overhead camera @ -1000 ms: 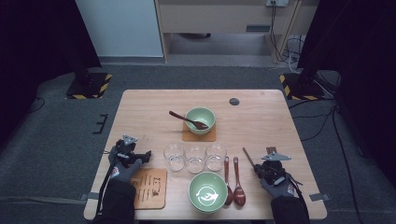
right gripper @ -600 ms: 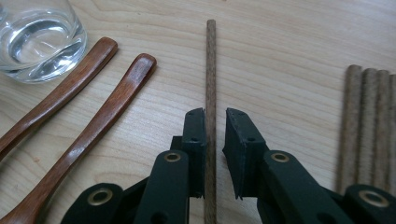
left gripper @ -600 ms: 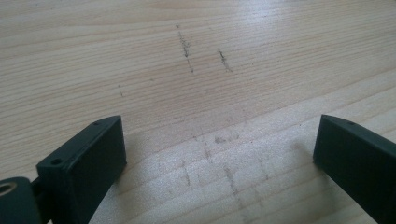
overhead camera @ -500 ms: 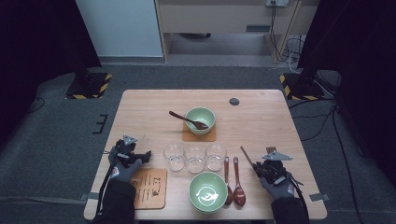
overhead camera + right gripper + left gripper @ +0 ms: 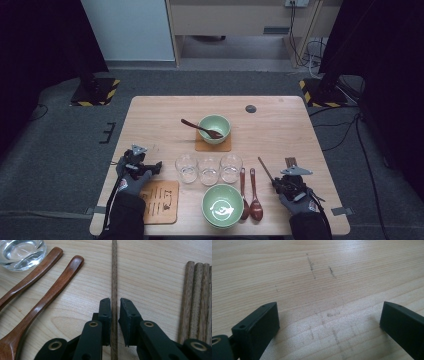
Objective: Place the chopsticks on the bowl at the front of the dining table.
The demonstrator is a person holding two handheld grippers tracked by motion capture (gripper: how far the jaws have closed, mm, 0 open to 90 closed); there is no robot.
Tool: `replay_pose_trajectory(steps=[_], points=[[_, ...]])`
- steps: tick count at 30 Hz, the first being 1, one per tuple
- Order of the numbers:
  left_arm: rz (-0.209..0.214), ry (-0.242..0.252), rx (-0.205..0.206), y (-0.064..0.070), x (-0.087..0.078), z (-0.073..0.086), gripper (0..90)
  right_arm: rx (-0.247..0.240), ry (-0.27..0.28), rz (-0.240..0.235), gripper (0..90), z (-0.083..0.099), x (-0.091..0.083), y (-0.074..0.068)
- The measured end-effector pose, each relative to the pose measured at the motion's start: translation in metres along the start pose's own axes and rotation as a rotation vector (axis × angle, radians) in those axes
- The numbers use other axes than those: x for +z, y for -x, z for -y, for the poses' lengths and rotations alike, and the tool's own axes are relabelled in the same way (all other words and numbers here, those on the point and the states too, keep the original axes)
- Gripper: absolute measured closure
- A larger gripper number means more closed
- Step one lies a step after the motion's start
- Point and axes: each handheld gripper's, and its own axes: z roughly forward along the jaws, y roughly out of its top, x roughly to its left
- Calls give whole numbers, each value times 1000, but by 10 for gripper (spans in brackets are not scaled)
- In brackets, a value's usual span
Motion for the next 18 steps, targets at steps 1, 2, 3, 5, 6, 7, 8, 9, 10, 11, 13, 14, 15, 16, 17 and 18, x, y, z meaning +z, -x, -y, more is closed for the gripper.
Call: replay_pose_trajectory(steps=[1,2,3,5,6,7,8,9,10,11,13,14,15,16,17,18], points=[[0,0,0,0,0,0,16,0,1,3,808,0,0,0],[0,0,0,0,0,0,16,0,1,6,816,0,0,0],[0,0,0,0,0,0,16,1,1,7,831,0,0,0],[0,0,0,0,0,0,16,2,2,7,846,0,0,-1],[0,0,0,0,0,0,16,0,2,8,848,0,0,-1],[0,0,0,0,0,0,16,0,3,7,849,0,0,-1],[0,0,0,0,0,0,16,0,3,7,850,0,0,-1],[0,0,0,0,0,0,16,3,5,5,850,0,1,-1],[0,0,0,0,0,0,16,6,7,2,850,0,1,-1],[1,0,0,0,0,0,15,12,6,-3,851,0,1,-1],[1,0,0,0,0,0,15,17,11,-10,851,-1,1,0],[1,0,0,0,0,0,15,18,17,-10,851,-2,0,0],[1,0,0,0,0,0,15,21,22,-12,851,-3,-1,0],[1,0,0,0,0,0,15,21,28,-13,851,-4,-1,0],[1,0,0,0,0,0,15,23,32,-16,851,-5,-2,1],[1,0,0,0,0,0,15,23,37,-15,851,-6,-3,1]])
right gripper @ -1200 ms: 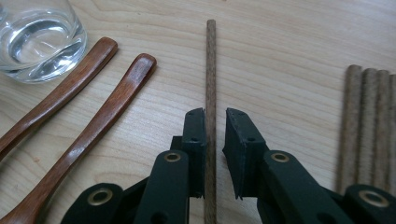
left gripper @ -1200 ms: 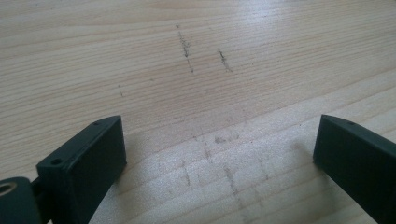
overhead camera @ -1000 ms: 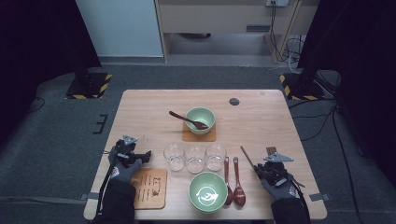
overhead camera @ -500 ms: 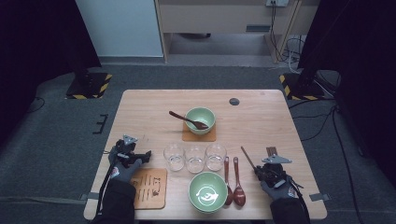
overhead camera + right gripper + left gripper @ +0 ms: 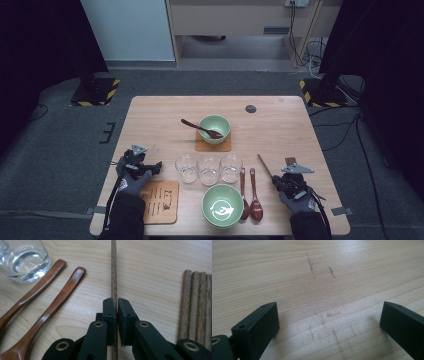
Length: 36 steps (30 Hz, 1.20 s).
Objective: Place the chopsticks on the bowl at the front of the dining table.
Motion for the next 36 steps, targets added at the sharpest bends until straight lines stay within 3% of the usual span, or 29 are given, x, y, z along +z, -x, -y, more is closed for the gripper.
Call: replay_pose_trajectory(steps=[19,36], points=[[0,0,0,0,0,0,14,65,187,-16,851,-43,-28,7],[0,0,0,0,0,0,13,76,267,-9,851,-79,-31,3]])
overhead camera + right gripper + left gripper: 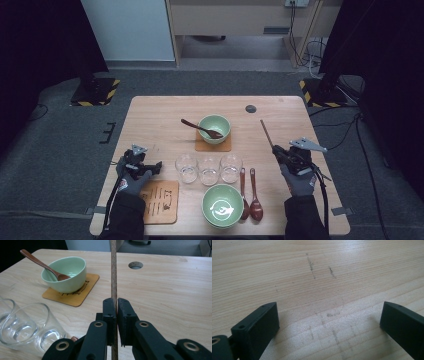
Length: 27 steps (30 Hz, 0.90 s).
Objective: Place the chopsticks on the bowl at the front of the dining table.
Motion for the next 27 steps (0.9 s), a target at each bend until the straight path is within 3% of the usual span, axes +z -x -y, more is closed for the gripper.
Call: replay_pose_trajectory(steps=[27], points=[[0,0,0,0,0,0,14,-21,58,3,851,-48,24,-12]])
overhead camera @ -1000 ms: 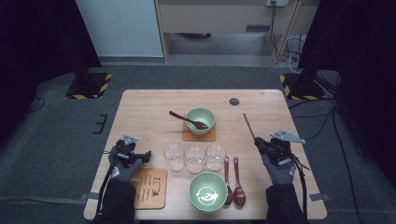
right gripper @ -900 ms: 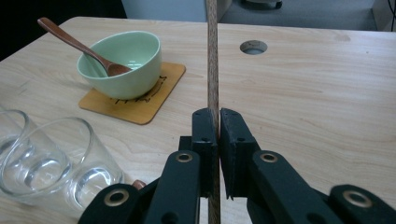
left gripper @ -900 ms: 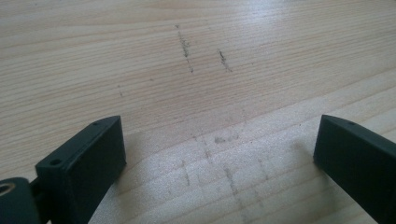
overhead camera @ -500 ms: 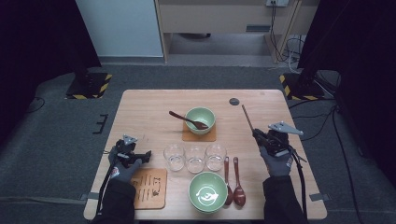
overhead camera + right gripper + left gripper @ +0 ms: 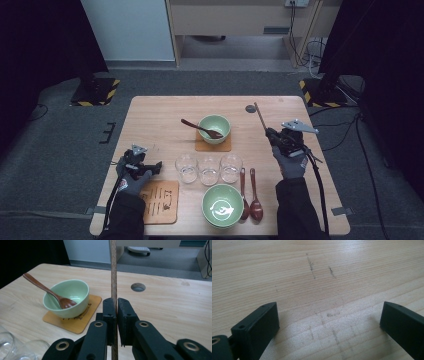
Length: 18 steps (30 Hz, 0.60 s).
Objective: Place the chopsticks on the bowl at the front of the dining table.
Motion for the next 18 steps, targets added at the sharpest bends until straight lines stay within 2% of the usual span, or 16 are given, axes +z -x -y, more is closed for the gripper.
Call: replay_pose_trajectory(steps=[14,18], points=[[0,0,0,0,0,0,14,-16,20,-11,851,-26,14,-10],[0,0,-1,0,0,0,14,-10,25,-27,852,-31,17,-12]])
